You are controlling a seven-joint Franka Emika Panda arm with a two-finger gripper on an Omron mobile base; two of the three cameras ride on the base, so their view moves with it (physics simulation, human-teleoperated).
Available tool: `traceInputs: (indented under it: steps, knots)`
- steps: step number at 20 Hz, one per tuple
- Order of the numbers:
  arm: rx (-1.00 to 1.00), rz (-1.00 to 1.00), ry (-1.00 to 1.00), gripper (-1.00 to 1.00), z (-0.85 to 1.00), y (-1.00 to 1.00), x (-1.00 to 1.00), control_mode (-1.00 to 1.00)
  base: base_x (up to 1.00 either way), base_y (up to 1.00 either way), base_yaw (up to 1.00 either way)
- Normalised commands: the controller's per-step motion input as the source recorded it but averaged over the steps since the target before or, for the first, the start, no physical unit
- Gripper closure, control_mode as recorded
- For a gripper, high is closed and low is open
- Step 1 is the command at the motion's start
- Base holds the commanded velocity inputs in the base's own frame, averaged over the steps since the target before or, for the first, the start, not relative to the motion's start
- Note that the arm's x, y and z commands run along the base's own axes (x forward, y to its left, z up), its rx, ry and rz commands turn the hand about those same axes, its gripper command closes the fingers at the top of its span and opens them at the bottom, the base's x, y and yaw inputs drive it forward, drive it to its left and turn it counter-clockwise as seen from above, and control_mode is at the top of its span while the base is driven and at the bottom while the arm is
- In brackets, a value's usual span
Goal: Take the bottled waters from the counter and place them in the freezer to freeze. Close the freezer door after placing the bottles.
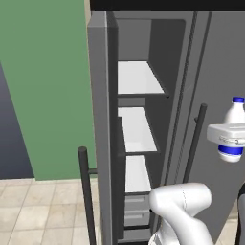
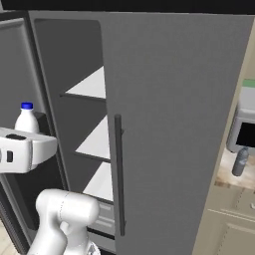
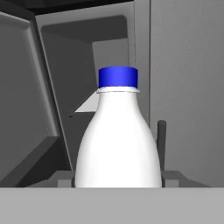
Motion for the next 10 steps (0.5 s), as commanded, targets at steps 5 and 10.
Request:
traceInputs:
  steps: [5, 10]
  knots:
    - [0.00, 0.00, 0.00, 1.00, 0.00, 0.00, 0.00, 1.00, 0.68, 0.29, 0.04]
    - [0.00, 0.00, 0.00, 1.00, 0.00, 0.00, 0.00, 1.00, 0.78, 0.23, 0.00]
